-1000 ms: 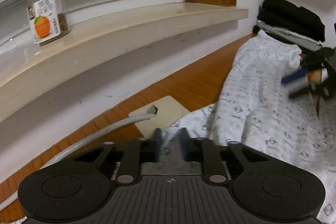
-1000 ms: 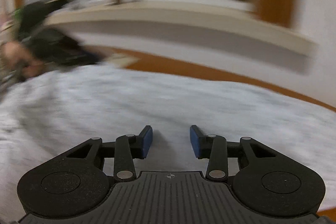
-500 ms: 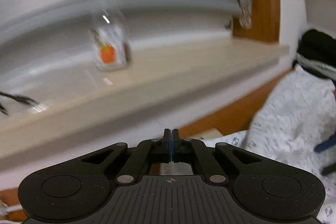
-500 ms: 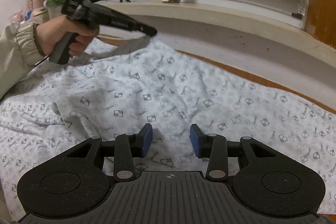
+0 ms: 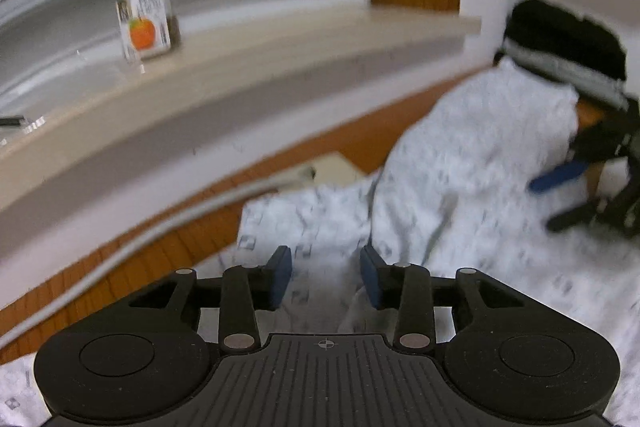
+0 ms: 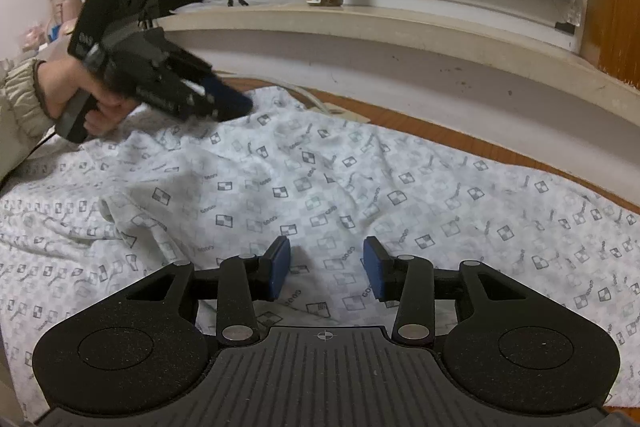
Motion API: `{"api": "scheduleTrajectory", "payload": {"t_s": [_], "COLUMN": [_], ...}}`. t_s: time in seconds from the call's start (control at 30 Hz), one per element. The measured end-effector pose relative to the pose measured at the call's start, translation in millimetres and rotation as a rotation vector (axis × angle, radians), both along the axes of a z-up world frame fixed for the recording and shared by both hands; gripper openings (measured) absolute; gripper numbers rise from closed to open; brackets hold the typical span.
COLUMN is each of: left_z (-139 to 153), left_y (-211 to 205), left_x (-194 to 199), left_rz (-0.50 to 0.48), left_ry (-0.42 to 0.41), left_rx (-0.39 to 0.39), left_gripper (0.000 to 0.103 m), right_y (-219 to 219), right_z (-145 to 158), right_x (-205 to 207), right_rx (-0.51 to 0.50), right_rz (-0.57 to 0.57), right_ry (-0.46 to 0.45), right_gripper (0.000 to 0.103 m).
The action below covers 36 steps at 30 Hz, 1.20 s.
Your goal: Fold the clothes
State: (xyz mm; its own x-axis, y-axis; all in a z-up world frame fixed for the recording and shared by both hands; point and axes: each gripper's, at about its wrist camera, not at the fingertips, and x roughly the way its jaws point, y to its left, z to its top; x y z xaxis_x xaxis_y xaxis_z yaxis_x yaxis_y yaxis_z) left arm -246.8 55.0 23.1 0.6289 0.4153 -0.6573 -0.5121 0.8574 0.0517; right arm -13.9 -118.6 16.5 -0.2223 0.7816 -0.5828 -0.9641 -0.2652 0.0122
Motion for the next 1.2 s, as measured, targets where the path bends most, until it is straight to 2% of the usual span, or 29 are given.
{"api": "scheduleTrajectory", "payload": {"t_s": [0.07,0.1,0.13,0.2,0.3,0.37,0.4,0.5,0.6,0.67,0.73,0.8,0.87,0.93,1.0,1.13,1.2], "left_z": [-2.8,-3.6,-4.3,-3.4,21.8,39.2,41.7,29.8,15.8,12.9,16.0,19.9,21.2,20.4,19.4,21.2,19.8], "left_y": [0.1,-0.4,-2.3,-6.6,-0.7,17.4,25.1,32.4,36.4,38.6,37.9,32.2,24.7,21.4,20.4,20.4,19.3], "left_x": [-2.7,-3.5,-2.9,-3.6,-14.5,-25.0,-25.7,-19.4,-17.9,-26.2,-41.7,-58.4,-74.0,-89.4,-107.7,-144.6,-159.7], "left_rz": [0.0,-0.003,-0.015,-0.016,0.095,0.223,0.244,0.25,0.256,0.265,0.277,0.285,0.291,0.313,0.338,0.404,0.413], "left_ry": [-0.02,-0.029,-0.037,-0.027,-0.132,-0.206,-0.199,-0.109,-0.047,-0.057,-0.078,-0.081,-0.068,-0.047,-0.026,0.002,0.012], "left_rx": [-0.004,-0.01,-0.01,0.03,0.125,0.142,0.139,0.145,0.15,0.139,0.129,0.134,0.149,0.156,0.157,0.176,0.168], "left_gripper": [0.039,0.025,0.001,0.001,0.001,0.001,0.001,0.001,0.004,0.007,0.023,0.028,0.039,0.042,0.042,0.052,0.056], "right_y": [-0.6,-0.9,-1.2,-1.5,-1.6,-2.4,-2.4,-2.0,-3.1,-3.6,-3.9,-5.4,-11.6,-17.7,-17.7,-12.7,-11.9], "right_z": [0.2,0.3,0.4,0.8,1.1,0.8,0.5,0.1,-0.3,-0.4,-0.4,1.0,10.1,19.1,21.5,16.1,10.6], "right_x": [-0.8,-1.3,-1.8,-1.9,-2.4,-2.4,-2.6,-2.9,-2.8,-2.8,-2.9,-0.9,17.6,36.3,65.3,127.6,162.7], "right_rx": [0.001,0.001,0.002,0.001,0.001,0.001,0.001,0.001,0.001,0.001,0.001,0.0,0.028,0.057,0.066,0.039,0.005], "right_rz": [0.0,-0.001,-0.001,-0.001,-0.001,-0.001,-0.001,-0.001,-0.001,-0.002,-0.002,-0.01,-0.065,-0.121,-0.217,-0.427,-0.507], "right_ry": [-0.003,-0.005,-0.006,-0.007,-0.008,-0.009,-0.009,-0.008,-0.006,-0.006,-0.006,0.002,0.022,0.04,-0.017,-0.161,-0.135], "right_gripper": [0.042,0.042,0.042,0.042,0.042,0.042,0.042,0.042,0.042,0.042,0.042,0.042,0.042,0.042,0.042,0.042,0.042]}}
